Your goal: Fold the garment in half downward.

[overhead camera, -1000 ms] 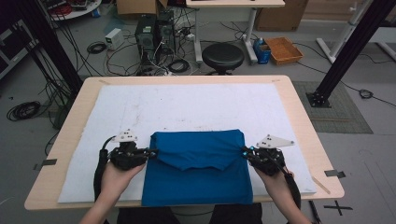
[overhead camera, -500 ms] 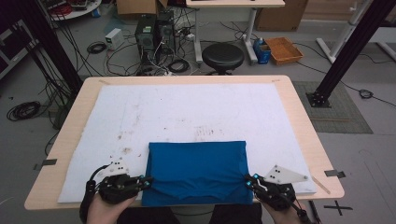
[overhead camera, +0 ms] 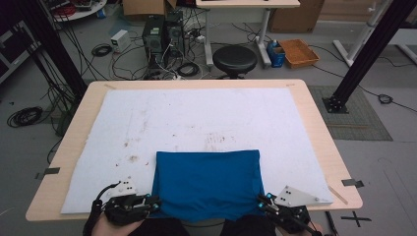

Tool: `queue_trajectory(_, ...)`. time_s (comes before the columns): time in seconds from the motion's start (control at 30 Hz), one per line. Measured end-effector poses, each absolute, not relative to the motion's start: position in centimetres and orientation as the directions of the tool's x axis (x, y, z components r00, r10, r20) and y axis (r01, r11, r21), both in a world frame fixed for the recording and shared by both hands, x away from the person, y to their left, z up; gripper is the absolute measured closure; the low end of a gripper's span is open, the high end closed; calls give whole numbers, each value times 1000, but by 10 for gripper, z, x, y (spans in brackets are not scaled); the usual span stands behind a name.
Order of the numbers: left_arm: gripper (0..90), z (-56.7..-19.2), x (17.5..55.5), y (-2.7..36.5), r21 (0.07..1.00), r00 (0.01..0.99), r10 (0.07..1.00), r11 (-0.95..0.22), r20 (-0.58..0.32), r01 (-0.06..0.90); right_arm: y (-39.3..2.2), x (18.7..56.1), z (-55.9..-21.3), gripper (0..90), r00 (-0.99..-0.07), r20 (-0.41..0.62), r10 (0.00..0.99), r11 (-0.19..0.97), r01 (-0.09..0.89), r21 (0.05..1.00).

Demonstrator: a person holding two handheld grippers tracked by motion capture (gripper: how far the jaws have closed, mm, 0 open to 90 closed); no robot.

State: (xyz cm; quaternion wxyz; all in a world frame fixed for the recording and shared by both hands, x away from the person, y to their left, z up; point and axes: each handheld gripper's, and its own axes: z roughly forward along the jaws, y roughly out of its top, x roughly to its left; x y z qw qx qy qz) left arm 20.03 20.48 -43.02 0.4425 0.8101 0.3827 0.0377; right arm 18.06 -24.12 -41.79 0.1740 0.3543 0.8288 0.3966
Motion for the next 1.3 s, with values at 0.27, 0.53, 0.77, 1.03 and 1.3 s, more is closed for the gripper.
queue_trajectory(0.27, 493, -417, 220, 212, 802, 675, 711, -281, -195, 528, -252, 198, -406, 623, -622, -39, 782, 377, 423, 824)
queue_trajectory(0.53, 446, -413, 296, 209, 822, 614, 773, -243, -157, 515, -252, 284, -400, 570, -519, 5, 855, 284, 477, 831)
queue_trajectory(0.77, 447, -431, 338, 207, 790, 540, 824, -213, -171, 575, -245, 334, -420, 615, -443, 48, 895, 234, 559, 795)
queue_trajectory(1.03, 482, -443, 344, 205, 745, 530, 833, -251, -159, 618, -240, 351, -439, 613, -437, 89, 895, 233, 628, 742)
queue_trajectory(1.3, 710, -446, 339, 198, 745, 592, 802, -347, -79, 569, -242, 349, -448, 838, -475, 122, 872, 250, 644, 724)
